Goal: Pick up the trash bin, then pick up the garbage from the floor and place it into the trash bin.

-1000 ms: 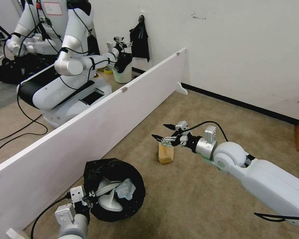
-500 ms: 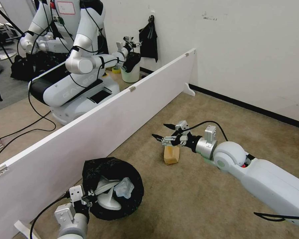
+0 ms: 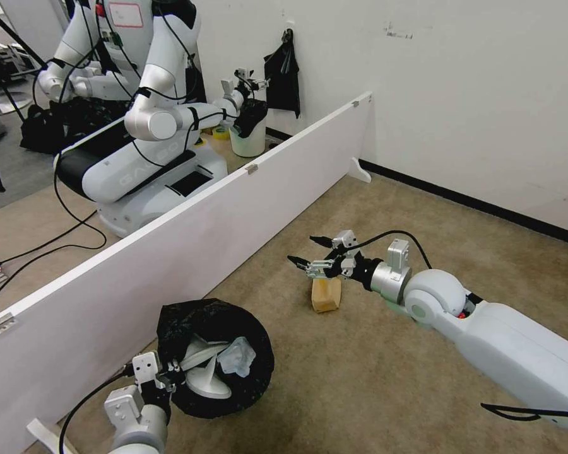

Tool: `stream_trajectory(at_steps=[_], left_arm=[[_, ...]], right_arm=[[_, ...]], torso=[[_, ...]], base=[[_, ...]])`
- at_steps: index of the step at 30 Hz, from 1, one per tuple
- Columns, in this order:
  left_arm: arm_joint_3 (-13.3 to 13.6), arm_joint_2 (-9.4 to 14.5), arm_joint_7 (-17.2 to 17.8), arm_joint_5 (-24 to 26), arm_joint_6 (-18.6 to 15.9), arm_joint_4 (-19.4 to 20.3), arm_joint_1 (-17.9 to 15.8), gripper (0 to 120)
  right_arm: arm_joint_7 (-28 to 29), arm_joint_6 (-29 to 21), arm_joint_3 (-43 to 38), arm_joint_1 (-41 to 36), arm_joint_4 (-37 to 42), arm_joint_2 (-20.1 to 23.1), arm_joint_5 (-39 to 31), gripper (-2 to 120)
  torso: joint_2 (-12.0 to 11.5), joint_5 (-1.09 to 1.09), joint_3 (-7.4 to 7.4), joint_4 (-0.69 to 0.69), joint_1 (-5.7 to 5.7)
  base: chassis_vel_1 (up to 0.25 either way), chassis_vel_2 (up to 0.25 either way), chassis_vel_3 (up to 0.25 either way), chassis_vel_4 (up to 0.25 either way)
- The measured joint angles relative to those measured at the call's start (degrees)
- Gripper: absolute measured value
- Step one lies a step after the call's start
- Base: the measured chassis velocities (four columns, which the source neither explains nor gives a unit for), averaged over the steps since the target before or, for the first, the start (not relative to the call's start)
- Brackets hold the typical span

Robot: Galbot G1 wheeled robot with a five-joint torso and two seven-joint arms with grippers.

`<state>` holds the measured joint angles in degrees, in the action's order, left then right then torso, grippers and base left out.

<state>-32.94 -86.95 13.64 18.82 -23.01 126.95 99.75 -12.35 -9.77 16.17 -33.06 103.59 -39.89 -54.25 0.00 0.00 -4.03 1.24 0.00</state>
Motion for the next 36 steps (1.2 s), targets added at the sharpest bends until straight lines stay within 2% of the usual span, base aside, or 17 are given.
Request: stream_trajectory(at_steps=[36], left_arm=[[-0.50, 0.07, 0.10, 0.31, -0.28, 0.10, -0.42, 0]], right_arm=[[-0.32, 0.02, -0.15, 0.21, -0.34, -0.37, 0.00, 88]], torso=[[0.00, 0.00, 0.00, 0.00, 0.00]], base=[[0.014, 0.018, 0.016, 0.018]])
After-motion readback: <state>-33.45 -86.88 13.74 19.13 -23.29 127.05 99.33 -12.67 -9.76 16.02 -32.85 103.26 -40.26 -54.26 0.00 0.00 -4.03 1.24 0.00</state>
